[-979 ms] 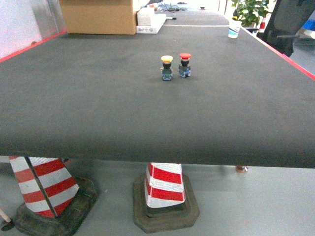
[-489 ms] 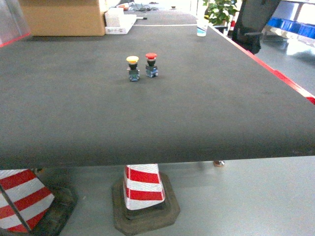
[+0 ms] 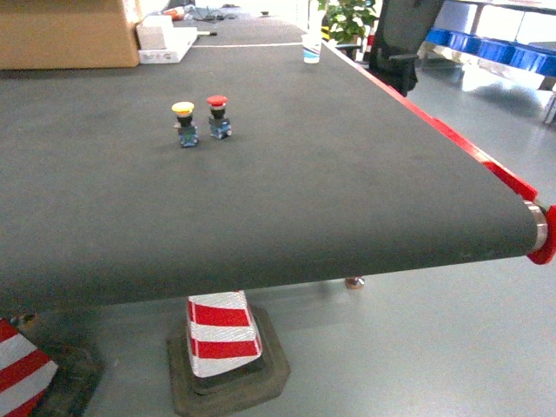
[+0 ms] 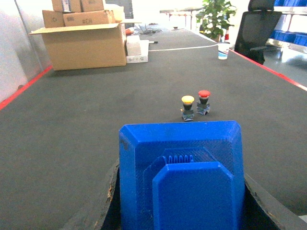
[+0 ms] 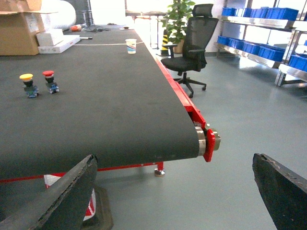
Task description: Pick blue part to blue bin on bottom shelf
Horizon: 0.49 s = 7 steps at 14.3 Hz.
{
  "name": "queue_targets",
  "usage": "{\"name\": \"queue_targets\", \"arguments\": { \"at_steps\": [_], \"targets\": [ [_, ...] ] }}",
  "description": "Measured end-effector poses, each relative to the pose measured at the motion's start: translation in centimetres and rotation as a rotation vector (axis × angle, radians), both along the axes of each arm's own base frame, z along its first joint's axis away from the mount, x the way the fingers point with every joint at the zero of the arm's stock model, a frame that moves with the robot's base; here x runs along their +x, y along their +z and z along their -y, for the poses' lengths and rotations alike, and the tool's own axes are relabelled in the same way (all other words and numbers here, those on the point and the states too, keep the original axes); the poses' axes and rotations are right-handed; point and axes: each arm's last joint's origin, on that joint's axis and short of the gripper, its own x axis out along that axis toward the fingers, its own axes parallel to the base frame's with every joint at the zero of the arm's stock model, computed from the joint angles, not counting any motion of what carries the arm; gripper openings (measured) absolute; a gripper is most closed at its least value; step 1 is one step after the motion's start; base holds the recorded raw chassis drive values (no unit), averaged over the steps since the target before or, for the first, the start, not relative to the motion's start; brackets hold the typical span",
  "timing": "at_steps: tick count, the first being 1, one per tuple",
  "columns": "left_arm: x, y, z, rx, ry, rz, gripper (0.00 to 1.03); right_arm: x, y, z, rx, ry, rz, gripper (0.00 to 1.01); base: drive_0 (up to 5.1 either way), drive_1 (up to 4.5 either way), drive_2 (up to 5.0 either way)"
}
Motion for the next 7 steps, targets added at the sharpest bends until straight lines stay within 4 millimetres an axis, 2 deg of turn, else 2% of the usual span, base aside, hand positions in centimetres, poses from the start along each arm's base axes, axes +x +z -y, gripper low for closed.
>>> {"name": "queue_targets", "arguments": {
  "at_steps": [7],
  "targets": [
    [0.0, 0.0, 0.0, 0.0, 0.0, 0.0, 0.44, 0.0, 0.0, 0.0, 0.0, 0.0, 0.0, 0.98, -1.6, -1.58, -1.6]
  ]
}}
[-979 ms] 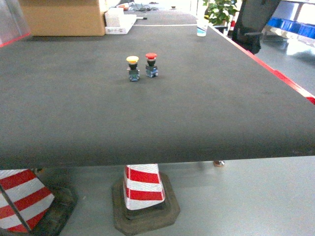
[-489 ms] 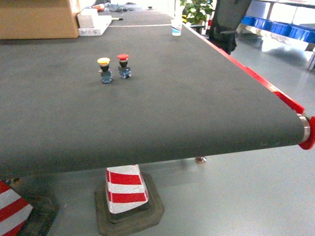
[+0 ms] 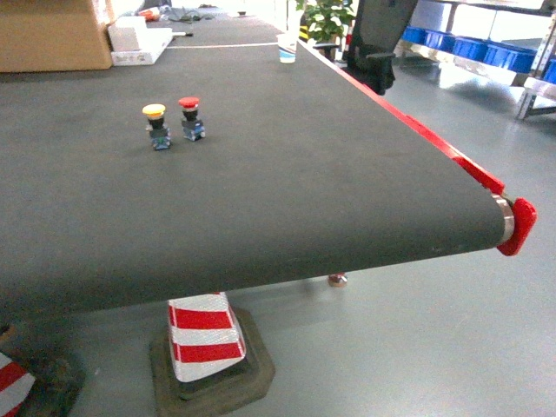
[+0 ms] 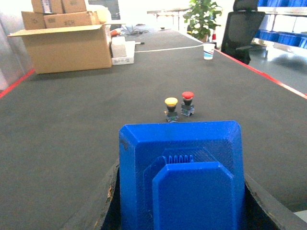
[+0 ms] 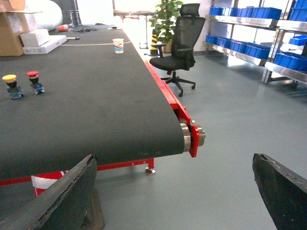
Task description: Pick blue part to blue bin on bottom shelf
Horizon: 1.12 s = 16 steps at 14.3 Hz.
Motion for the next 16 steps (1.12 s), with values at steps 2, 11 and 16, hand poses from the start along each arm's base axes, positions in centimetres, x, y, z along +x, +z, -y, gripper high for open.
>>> {"name": "queue_targets", "arguments": {
  "at_steps": [2, 11, 16],
  "targets": [
    [0.0, 0.0, 0.0, 0.0, 0.0, 0.0, 0.44, 0.0, 0.0, 0.0, 0.0, 0.0, 0.0, 0.98, -1.5, -1.53, -1.5],
    [0.0, 0.0, 0.0, -0.006, 0.0, 0.0, 0.44, 0.0, 0.0, 0.0, 0.0, 0.0, 0.0, 0.98, -1.6, -1.56, -1.6],
    [0.0, 0.0, 0.0, -0.006, 0.0, 0.0, 0.44, 0.0, 0.0, 0.0, 0.0, 0.0, 0.0, 0.98, -1.7, -1.66, -1.7]
  ]
}}
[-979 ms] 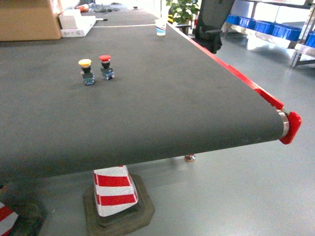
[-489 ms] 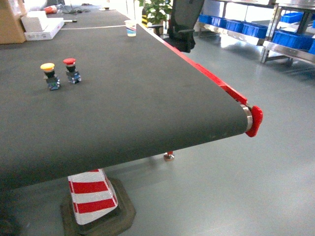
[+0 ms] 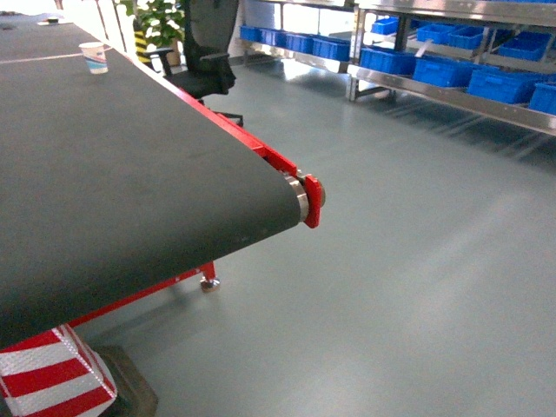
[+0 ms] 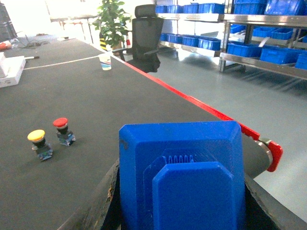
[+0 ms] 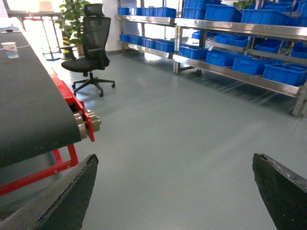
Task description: Pick blue part to blue bin on bottom shelf
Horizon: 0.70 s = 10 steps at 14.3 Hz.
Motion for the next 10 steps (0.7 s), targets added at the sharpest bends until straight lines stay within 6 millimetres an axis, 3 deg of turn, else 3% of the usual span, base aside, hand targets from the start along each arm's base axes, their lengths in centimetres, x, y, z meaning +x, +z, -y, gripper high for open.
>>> {"name": "queue_targets", "arguments": {
  "at_steps": [10],
  "targets": [
    [0.0, 0.0, 0.0, 0.0, 0.0, 0.0, 0.44, 0.0, 0.0, 0.0, 0.0, 0.0, 0.0, 0.98, -1.6, -1.61, -1.6]
  ]
}}
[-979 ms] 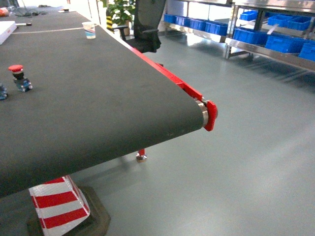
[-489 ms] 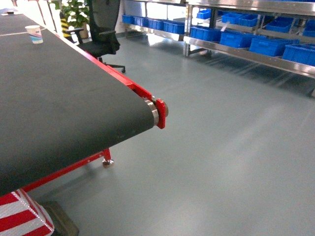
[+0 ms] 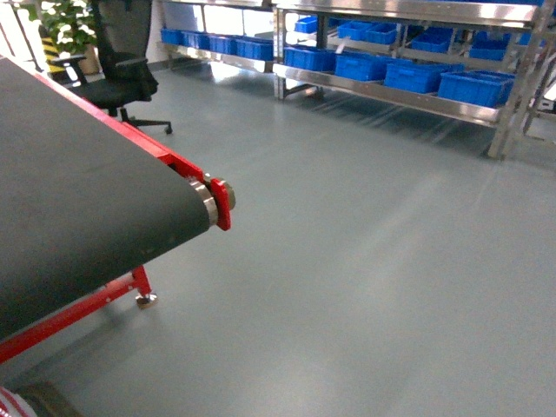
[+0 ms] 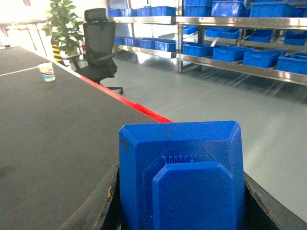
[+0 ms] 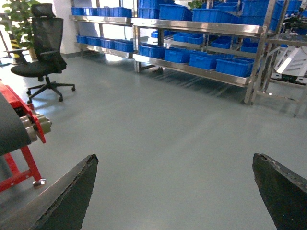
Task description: Pick blue part to blue bin on bottom shelf
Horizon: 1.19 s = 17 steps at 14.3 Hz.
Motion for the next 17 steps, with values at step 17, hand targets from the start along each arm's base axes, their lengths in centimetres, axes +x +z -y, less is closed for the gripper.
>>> {"name": "queue_targets", "arguments": {
  "at_steps": [17],
  "targets": [
    [0.0, 0.0, -0.02, 0.0, 0.002, 0.0, 0.44, 0.0, 0.0, 0.0, 0.0, 0.0, 0.0, 0.98, -1.6, -1.61, -1.6]
  ]
}}
